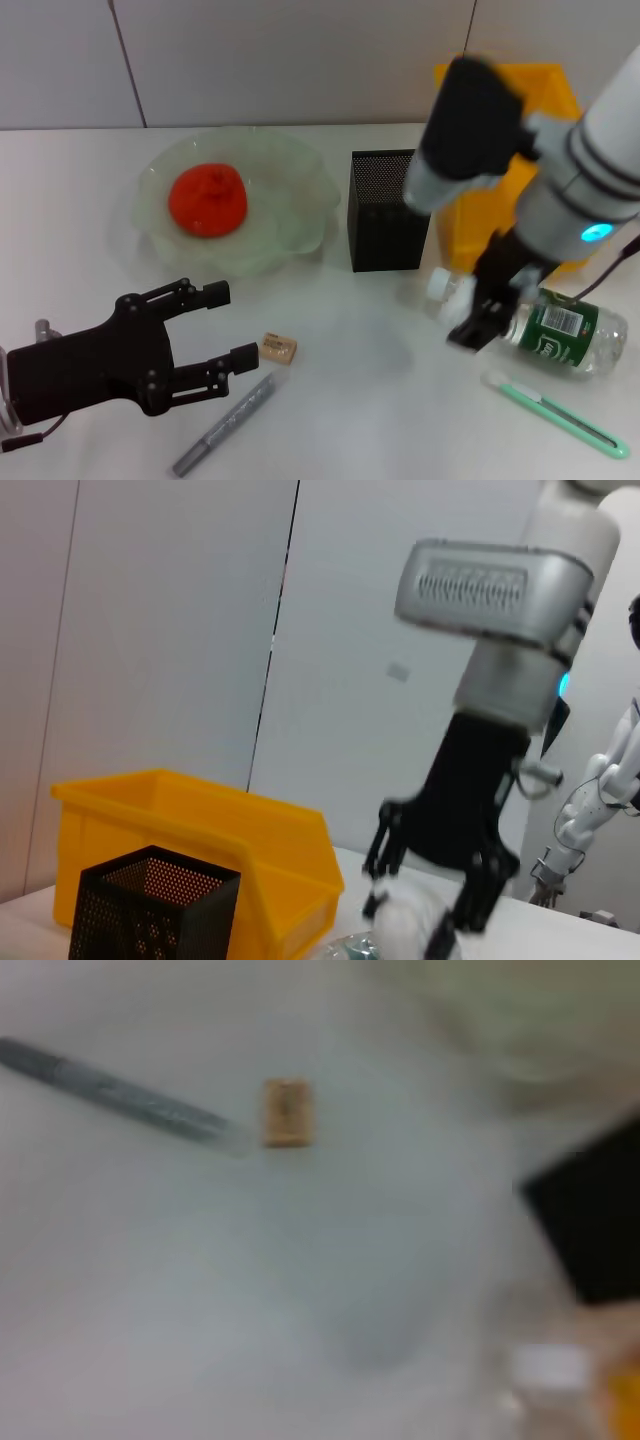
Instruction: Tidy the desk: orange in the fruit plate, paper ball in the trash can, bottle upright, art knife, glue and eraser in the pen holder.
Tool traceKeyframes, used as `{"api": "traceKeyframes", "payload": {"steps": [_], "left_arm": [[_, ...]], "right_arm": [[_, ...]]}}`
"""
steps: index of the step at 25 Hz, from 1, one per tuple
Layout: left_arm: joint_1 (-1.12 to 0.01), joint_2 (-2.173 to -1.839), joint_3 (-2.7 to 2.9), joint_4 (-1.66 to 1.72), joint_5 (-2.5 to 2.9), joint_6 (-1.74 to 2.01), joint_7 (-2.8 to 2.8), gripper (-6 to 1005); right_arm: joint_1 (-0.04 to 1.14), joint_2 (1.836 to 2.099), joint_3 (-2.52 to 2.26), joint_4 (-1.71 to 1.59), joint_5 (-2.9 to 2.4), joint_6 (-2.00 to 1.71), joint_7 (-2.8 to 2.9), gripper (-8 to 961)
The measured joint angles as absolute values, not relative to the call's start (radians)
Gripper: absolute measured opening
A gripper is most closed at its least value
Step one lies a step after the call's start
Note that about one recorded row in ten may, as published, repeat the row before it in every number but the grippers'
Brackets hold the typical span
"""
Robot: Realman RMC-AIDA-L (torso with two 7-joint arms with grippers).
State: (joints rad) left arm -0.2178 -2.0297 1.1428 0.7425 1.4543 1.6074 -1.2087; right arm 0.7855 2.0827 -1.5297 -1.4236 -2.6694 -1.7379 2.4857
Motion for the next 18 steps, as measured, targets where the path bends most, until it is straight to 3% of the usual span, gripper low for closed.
{"api": "traceKeyframes", "payload": {"steps": [9,18], "left_arm": [[-0.219,-2.026,1.143,0.728,1.454,1.607,-1.205,808],[-0.226,-2.027,1.144,0.719,1.454,1.61,-1.204,808]], "right_arm": [[0.694,2.085,-1.464,-1.631,-2.908,-1.691,2.5,612],[0.642,2.082,-1.445,-1.413,-2.909,-1.292,2.477,650]]}}
